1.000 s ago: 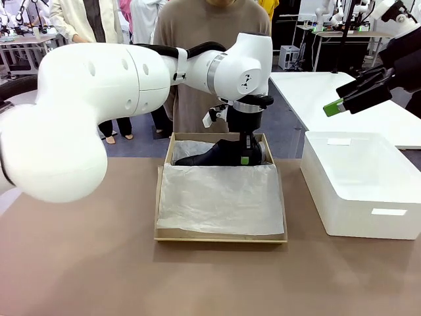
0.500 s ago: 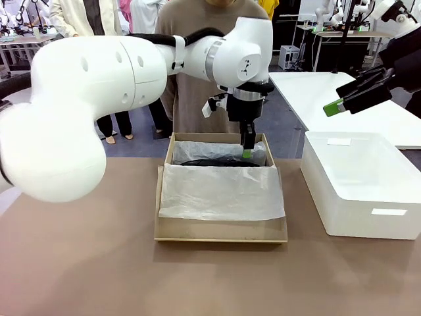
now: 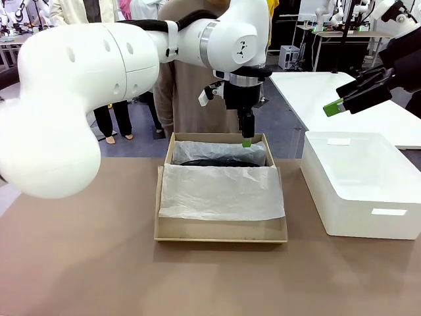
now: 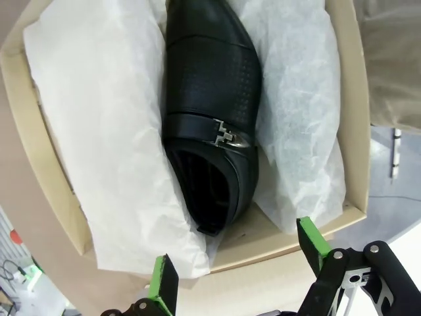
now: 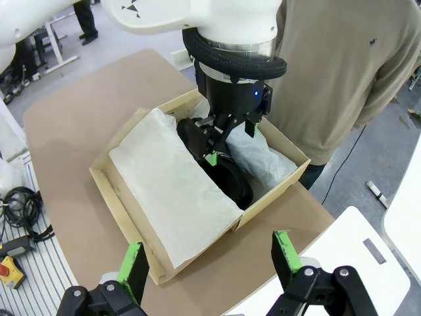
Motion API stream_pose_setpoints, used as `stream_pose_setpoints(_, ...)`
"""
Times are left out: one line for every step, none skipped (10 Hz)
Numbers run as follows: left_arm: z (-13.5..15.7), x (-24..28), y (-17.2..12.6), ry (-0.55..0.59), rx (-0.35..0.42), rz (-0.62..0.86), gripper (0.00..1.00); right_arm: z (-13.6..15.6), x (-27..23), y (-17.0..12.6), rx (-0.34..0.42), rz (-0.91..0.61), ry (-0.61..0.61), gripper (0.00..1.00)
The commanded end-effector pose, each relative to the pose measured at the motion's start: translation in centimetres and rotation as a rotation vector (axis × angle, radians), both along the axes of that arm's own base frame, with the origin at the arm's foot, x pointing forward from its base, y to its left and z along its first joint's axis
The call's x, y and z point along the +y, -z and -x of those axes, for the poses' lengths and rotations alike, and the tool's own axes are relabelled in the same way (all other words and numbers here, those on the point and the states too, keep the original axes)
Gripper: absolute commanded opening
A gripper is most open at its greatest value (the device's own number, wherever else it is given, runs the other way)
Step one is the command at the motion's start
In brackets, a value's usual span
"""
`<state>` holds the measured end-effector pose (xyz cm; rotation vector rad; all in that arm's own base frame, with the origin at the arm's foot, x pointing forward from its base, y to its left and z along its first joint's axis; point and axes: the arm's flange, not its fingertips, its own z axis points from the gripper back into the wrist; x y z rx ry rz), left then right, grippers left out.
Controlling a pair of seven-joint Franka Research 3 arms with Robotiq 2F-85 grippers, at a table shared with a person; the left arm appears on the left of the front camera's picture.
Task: Pack the shoes into the box.
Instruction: Place the other shoe of the Shoes into the Shoes Box, then close the Shoes Box.
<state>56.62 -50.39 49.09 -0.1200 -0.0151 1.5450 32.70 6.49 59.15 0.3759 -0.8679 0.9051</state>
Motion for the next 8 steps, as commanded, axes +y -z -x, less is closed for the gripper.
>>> stream_pose_setpoints(0.30,-0.36,0.01,-0.003,-0.013,-0.014,1.00,-0.05,0.01,0.06,-0.001,-0.017,-0.009,1.00)
stream_pose_setpoints(0.30,-0.36,0.01,-0.003,-0.013,-0.014,1.00,-0.05,0.01,0.06,-0.001,-0.017,-0.009,1.00)
stream_pose_setpoints(0.30,-0.36,0.01,-0.003,-0.013,-0.014,1.00,-0.05,0.01,0.06,-0.001,-0.017,-0.009,1.00)
stream_pose_setpoints(0.30,-0.36,0.01,-0.003,-0.013,-0.014,1.00,-0.05,0.01,0.06,-0.001,-0.017,-0.009,1.00)
stream_pose_setpoints(0.30,-0.36,0.01,-0.003,-0.013,-0.014,1.00,-0.05,0.01,0.06,-0.001,-0.017,-0.009,1.00)
stream_pose_setpoints(0.30,-0.36,0.01,-0.003,-0.013,-0.014,1.00,-0.05,0.01,0.06,-0.001,-0.017,-0.009,1.00)
stream_pose_setpoints(0.30,-0.36,0.01,-0.003,-0.013,-0.014,1.00,-0.05,0.01,0.06,-0.001,-0.017,-0.009,1.00)
stream_pose_setpoints(0.30,-0.36,0.01,-0.003,-0.013,-0.014,1.00,-0.05,0.01,0.06,-0.001,-0.017,-0.009,1.00)
